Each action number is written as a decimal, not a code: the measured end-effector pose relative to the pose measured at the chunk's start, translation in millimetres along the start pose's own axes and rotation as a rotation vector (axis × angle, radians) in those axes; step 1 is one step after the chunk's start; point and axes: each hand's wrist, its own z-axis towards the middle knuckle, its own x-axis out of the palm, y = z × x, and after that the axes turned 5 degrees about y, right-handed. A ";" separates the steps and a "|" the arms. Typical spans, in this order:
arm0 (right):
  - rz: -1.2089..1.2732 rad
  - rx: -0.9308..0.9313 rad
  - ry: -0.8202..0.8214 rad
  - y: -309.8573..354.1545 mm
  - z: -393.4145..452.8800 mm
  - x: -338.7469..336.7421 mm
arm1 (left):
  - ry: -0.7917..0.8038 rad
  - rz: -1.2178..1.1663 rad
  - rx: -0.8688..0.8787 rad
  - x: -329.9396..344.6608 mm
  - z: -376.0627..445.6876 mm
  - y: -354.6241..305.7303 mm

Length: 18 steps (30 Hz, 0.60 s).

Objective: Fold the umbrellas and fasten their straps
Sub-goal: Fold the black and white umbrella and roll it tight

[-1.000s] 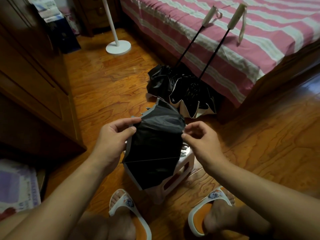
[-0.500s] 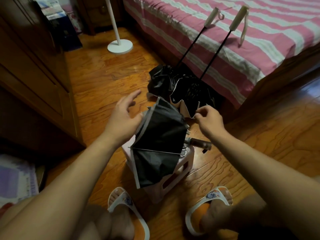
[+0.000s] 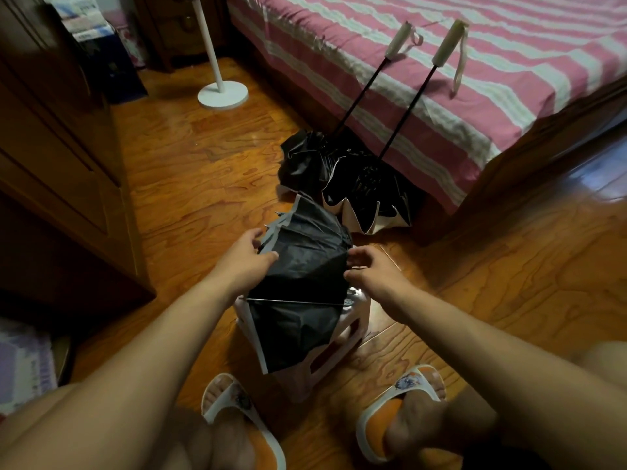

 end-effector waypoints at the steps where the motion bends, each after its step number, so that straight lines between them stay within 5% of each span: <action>1: 0.012 -0.001 0.011 1.6 -1.0 0.3 | 0.011 -0.003 -0.002 1.2 1.3 -0.3; 18: 0.042 -0.278 -0.080 10.9 -21.1 -0.3 | 0.051 -0.267 0.061 -2.9 4.4 -10.0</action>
